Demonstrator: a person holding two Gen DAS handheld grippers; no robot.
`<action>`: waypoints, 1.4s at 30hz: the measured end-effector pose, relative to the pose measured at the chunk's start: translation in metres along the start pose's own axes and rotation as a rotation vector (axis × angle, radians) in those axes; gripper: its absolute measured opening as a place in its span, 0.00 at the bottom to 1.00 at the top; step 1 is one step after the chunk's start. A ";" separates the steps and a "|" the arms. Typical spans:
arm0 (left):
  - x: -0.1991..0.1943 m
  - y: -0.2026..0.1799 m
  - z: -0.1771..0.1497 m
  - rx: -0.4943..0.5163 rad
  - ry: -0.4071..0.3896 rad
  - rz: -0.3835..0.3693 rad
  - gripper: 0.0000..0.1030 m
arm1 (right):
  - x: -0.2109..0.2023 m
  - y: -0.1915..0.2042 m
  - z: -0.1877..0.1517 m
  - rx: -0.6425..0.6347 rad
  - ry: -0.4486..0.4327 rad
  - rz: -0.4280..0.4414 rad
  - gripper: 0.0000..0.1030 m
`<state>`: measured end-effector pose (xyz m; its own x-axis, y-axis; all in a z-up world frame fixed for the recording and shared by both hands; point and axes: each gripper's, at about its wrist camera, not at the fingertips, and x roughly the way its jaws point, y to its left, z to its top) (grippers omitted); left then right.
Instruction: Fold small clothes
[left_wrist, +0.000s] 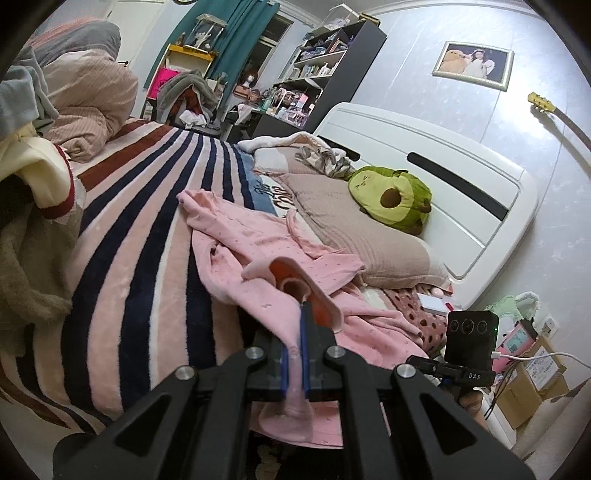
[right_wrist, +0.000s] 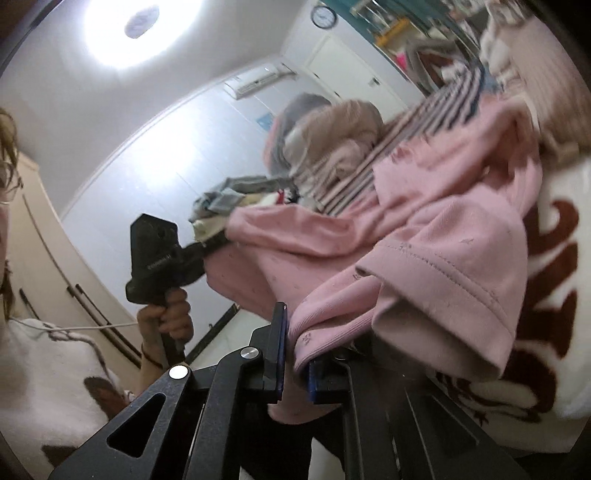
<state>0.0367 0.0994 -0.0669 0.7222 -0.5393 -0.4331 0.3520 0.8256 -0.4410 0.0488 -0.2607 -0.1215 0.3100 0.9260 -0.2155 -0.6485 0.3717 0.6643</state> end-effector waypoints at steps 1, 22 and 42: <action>-0.003 -0.001 -0.001 0.002 -0.004 0.000 0.03 | 0.003 0.005 0.003 -0.011 -0.005 -0.002 0.03; -0.101 -0.053 -0.013 0.115 -0.167 -0.166 0.02 | -0.024 0.106 0.009 -0.206 -0.101 0.080 0.03; -0.023 -0.006 0.051 0.074 -0.218 0.091 0.02 | -0.027 0.061 0.074 -0.134 -0.213 -0.158 0.03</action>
<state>0.0485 0.1151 -0.0143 0.8613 -0.4205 -0.2851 0.3166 0.8832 -0.3461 0.0523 -0.2678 -0.0227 0.5445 0.8263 -0.1444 -0.6621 0.5291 0.5307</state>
